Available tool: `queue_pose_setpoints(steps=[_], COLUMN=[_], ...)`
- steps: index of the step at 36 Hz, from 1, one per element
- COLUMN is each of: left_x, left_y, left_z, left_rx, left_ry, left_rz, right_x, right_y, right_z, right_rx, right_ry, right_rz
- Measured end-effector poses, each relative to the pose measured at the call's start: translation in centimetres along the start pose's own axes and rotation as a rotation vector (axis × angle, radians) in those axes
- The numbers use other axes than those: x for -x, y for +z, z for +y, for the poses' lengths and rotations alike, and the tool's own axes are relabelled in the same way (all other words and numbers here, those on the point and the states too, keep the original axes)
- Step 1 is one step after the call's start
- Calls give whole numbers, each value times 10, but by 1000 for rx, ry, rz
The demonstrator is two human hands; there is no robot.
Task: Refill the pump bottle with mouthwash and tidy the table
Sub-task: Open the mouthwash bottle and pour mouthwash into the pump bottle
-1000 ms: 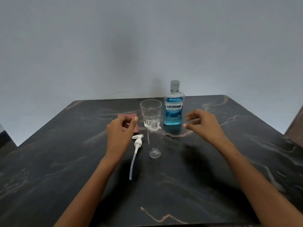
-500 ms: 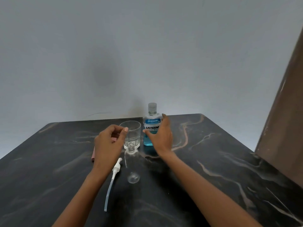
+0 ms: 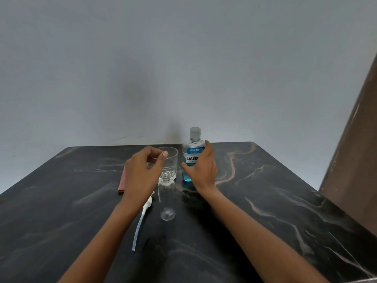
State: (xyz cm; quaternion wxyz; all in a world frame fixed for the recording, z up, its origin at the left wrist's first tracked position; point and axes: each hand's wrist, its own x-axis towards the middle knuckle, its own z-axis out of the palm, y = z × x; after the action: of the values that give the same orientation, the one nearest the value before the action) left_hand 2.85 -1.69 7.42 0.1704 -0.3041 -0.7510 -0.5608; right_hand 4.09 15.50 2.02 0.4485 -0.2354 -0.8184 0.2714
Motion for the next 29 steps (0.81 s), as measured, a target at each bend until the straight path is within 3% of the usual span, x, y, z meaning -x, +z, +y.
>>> queue_pose_setpoints(steps=[11,18,29], left_x=[-1,-1,-11], left_y=[5,13,25], left_z=[14,35,52], left_rx=[-8,23,32], left_ry=[84,202,254], left_rz=[-114,-360,-462], right_x=[62,73,64], right_y=[-77,-91,-101], right_z=[7,14,20], right_rx=[-140,-111,-228], right_ry=[-130,-175,-157], right_rz=[-134,-165,-192])
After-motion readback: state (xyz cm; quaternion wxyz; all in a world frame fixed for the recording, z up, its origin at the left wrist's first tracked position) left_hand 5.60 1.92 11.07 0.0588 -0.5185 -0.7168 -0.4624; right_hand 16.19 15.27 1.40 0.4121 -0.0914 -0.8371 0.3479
